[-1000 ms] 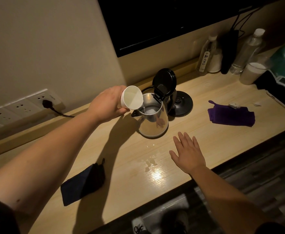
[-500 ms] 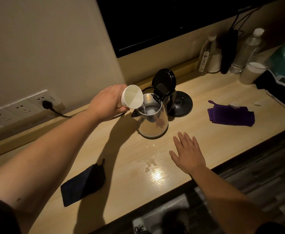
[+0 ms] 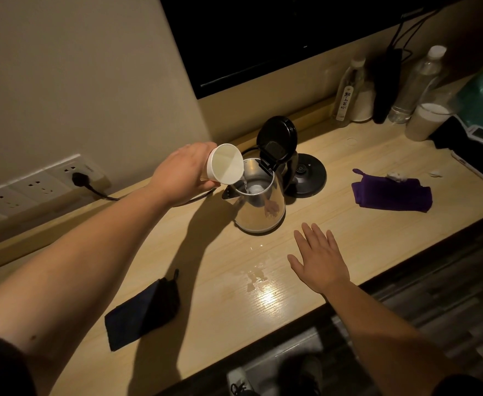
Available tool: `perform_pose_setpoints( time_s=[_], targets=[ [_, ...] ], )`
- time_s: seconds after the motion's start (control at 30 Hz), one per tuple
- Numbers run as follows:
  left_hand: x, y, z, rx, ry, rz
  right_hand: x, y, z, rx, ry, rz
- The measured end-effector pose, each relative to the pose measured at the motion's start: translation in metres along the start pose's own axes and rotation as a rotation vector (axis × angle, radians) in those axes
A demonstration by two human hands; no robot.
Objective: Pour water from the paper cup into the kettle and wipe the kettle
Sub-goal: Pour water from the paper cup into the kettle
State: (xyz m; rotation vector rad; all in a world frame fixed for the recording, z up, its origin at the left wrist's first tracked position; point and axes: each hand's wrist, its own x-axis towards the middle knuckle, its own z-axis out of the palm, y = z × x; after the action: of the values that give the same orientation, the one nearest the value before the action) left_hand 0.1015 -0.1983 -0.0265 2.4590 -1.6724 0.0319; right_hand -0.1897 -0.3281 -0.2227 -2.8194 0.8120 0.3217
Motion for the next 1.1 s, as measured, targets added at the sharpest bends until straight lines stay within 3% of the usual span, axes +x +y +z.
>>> perform_pose_setpoints(
  time_s=[1.1],
  targets=[
    [0.0075,0.0001,-0.0082,0.078,0.006,0.045,-0.0009,-0.0002,-0.0013,0.003,0.0,0.001]
  ],
)
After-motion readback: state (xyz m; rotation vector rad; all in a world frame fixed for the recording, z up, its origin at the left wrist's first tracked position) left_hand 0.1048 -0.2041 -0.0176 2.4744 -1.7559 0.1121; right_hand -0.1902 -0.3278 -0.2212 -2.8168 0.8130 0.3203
